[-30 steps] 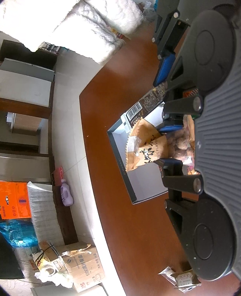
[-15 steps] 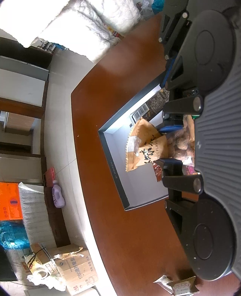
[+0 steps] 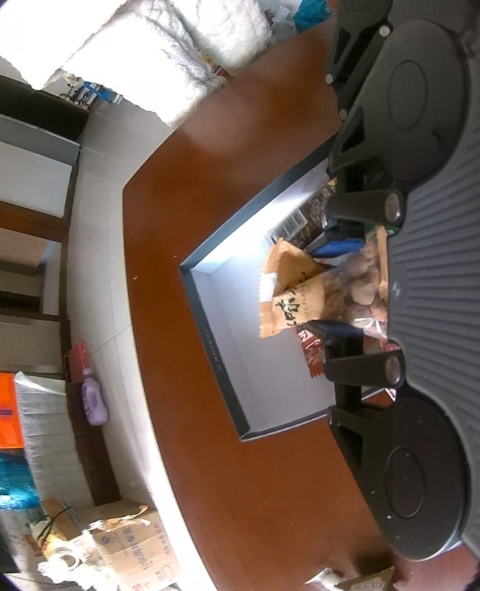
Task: Organize snacks
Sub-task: 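Open the left tool to drop the nut bag while the right tool releases the tube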
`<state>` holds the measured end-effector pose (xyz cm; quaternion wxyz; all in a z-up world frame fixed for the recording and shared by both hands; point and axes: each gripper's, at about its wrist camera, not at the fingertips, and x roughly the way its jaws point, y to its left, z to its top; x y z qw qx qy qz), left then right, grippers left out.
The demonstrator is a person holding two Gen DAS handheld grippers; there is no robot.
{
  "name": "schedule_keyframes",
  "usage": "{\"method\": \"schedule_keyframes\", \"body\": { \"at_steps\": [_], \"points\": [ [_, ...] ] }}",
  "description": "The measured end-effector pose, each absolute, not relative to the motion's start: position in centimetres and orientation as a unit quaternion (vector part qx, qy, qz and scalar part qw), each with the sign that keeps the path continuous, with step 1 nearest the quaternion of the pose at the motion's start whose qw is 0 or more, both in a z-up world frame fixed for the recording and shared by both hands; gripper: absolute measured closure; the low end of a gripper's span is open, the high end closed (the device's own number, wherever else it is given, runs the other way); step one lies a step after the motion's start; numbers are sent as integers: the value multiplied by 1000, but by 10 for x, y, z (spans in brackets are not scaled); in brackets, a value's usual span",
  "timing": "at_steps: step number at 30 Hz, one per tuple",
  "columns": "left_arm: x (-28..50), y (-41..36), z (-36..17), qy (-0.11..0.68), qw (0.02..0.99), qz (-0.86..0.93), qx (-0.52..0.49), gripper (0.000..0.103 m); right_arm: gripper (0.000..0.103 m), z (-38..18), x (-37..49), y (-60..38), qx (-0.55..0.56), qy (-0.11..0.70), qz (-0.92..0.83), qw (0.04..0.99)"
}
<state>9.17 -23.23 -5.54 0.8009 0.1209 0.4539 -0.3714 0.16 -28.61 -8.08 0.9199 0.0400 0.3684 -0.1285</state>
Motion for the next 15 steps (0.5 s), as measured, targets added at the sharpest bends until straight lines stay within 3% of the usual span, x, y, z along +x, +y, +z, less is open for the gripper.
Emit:
{"method": "schedule_keyframes", "body": {
  "at_steps": [4, 7, 9, 11, 15],
  "points": [
    [92, -233, -56, 451, 801, -374, 121, 54, 78, -80, 2, -286, 40, 366, -126, 921],
    [91, -233, -51, 447, 803, -375, 119, 53, 77, -78, 1, -286, 39, 360, -126, 924],
    [91, -233, -47, 443, 806, -375, 116, 46, 77, -76, 1, -286, 37, 357, -128, 925],
    [90, -232, -43, 435, 810, -378, 113, 30, 77, -74, 0, -287, 39, 353, -131, 926],
    [87, -228, -34, 421, 818, -376, 115, 25, 77, -70, -3, -287, 38, 345, -134, 928]
  ]
}}
